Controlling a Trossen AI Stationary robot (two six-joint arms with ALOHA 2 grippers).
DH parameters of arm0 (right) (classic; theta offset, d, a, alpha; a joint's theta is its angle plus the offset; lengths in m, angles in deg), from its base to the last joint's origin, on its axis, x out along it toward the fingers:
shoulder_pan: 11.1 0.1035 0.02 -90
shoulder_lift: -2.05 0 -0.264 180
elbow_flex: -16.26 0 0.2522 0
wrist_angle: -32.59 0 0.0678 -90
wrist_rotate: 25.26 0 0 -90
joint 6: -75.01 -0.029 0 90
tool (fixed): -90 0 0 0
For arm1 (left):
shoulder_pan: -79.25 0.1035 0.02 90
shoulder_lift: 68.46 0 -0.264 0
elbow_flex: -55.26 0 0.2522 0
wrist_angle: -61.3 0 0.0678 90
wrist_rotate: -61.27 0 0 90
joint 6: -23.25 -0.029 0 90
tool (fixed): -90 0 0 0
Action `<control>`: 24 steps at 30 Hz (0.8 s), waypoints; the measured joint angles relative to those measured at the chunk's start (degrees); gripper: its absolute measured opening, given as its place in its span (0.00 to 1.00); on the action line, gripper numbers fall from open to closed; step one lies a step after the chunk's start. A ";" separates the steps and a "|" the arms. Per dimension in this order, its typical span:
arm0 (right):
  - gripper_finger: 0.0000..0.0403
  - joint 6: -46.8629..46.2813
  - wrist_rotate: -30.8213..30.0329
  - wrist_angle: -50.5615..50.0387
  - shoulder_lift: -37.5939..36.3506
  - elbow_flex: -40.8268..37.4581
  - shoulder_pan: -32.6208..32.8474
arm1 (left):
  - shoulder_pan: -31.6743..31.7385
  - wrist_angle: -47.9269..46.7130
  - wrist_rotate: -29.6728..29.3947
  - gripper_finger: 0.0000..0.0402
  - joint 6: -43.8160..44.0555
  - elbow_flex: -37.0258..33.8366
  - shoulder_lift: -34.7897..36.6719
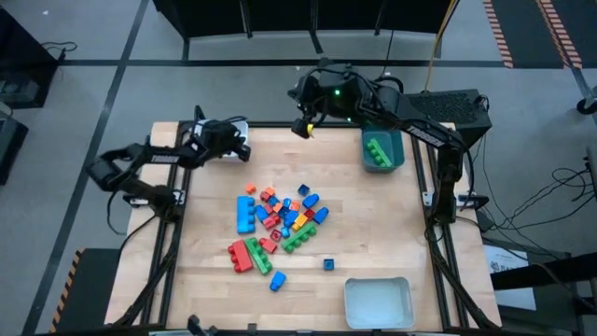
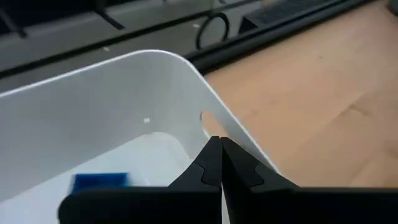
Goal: Sort blocks by size
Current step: Adjust the white bin
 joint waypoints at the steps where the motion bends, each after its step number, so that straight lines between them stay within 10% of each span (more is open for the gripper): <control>1: 0.00 0.30 0.01 -0.02 0.00 0.00 0.01 | -0.01 0.08 0.66 0.00 0.01 0.76 -1.18; 24: 0.00 -0.41 0.02 -5.27 0.02 0.02 0.11 | 10.64 2.14 -0.07 0.00 -1.16 12.96 -12.85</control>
